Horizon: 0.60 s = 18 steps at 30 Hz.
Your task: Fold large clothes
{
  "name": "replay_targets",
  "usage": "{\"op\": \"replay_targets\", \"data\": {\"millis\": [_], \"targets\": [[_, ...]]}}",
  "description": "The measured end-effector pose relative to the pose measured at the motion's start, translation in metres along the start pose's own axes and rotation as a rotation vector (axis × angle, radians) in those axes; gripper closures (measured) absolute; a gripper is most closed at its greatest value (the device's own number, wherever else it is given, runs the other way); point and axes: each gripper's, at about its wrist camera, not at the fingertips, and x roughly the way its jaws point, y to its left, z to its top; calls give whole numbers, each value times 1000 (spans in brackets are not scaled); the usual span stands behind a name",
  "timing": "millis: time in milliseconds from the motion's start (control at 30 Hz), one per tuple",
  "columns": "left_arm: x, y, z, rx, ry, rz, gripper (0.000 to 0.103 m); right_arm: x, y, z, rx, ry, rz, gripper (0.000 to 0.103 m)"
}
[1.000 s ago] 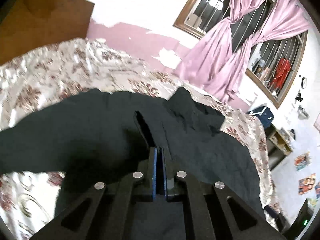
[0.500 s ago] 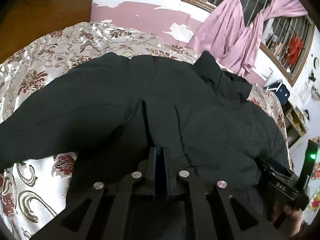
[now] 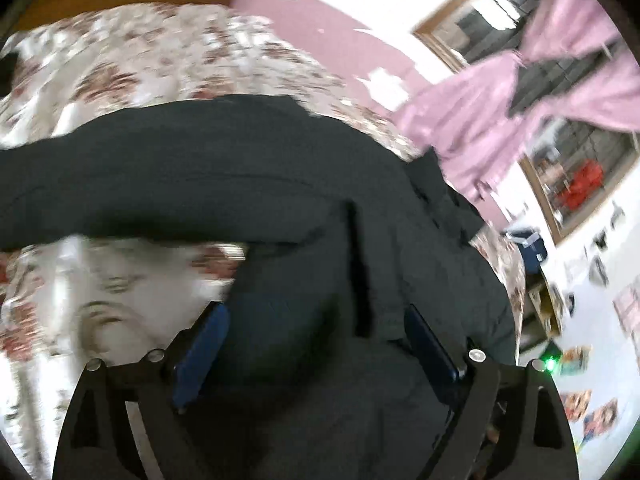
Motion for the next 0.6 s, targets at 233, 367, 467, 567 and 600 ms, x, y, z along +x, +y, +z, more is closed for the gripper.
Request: {"op": "replay_targets", "data": {"millis": [233, 367, 467, 567, 600], "targets": [[-29, 82, 17, -294, -35, 116, 12, -1, -2, -2, 6, -18, 9, 4], [-40, 138, 19, -493, -88, 134, 12, 0, -2, -2, 6, -20, 9, 3], [-42, 170, 19, -601, -124, 143, 12, 1, -3, -2, 9, -22, 12, 3], [-37, 191, 21, -667, -139, 133, 13, 0, -2, -2, 8, -23, 10, 3], [-36, 195, 21, -688, -147, 129, 14, 0, -3, -2, 7, -23, 10, 3]]}}
